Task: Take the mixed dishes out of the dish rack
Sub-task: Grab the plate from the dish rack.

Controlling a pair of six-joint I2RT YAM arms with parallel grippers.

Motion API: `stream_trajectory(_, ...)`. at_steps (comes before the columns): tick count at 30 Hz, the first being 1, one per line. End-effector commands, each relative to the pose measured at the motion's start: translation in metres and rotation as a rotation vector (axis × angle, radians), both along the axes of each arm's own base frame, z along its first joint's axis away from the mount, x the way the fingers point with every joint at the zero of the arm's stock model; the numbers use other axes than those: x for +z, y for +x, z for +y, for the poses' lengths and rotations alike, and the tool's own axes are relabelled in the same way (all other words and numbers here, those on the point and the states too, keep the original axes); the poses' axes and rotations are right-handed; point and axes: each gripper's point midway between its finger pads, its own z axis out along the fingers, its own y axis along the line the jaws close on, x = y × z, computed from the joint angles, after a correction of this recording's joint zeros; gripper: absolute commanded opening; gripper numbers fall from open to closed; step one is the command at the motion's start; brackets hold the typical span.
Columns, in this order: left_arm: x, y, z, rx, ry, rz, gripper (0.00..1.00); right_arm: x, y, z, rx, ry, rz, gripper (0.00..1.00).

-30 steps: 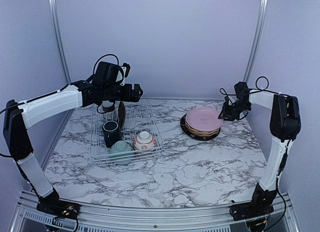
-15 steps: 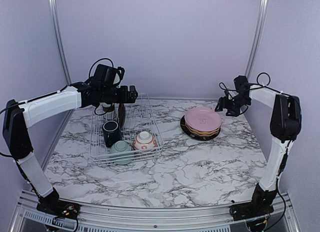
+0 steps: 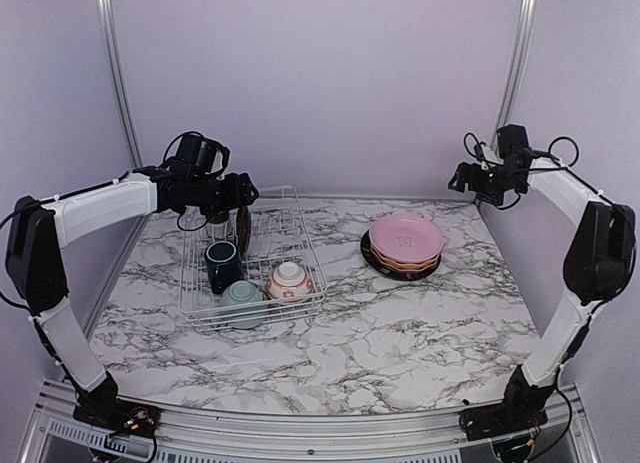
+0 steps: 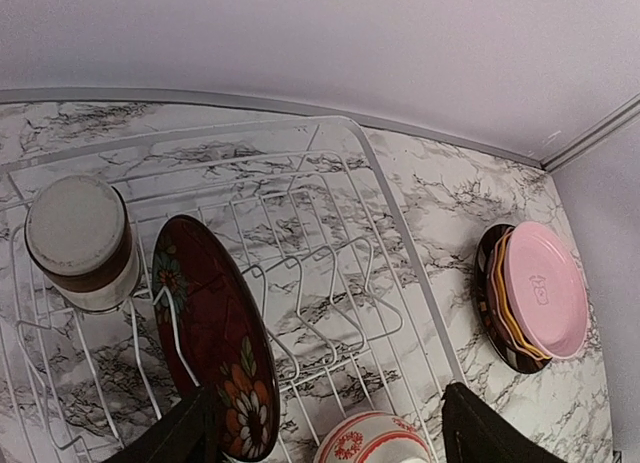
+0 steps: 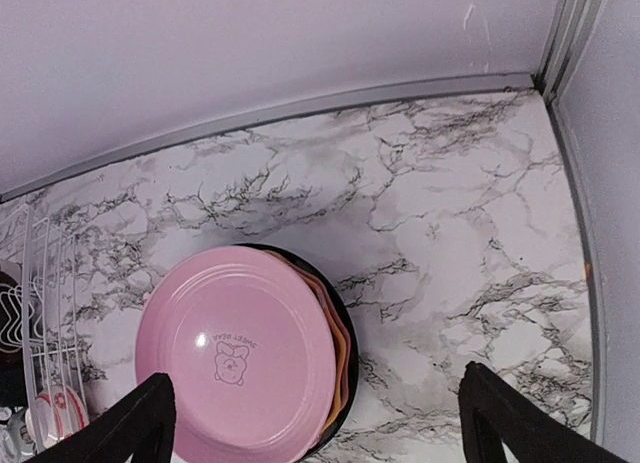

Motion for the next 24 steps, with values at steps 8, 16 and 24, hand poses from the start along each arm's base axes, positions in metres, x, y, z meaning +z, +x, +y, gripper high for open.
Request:
stream_trajectory(8,-0.049,0.002,-0.013,-0.046,-0.008,0.123,0.65,0.092,-0.031,-0.058,-0.254,-0.008,-0.274,0.98)
stream_trajectory(16,-0.073,0.004,-0.012,-0.048,0.033,0.161,0.48,0.081,-0.041,-0.063,-0.267,-0.006,-0.239,0.98)
stream_trajectory(24,-0.080,0.006,-0.008,-0.043,0.071,0.161,0.24,0.088,-0.039,-0.034,-0.134,0.102,-0.255,0.98)
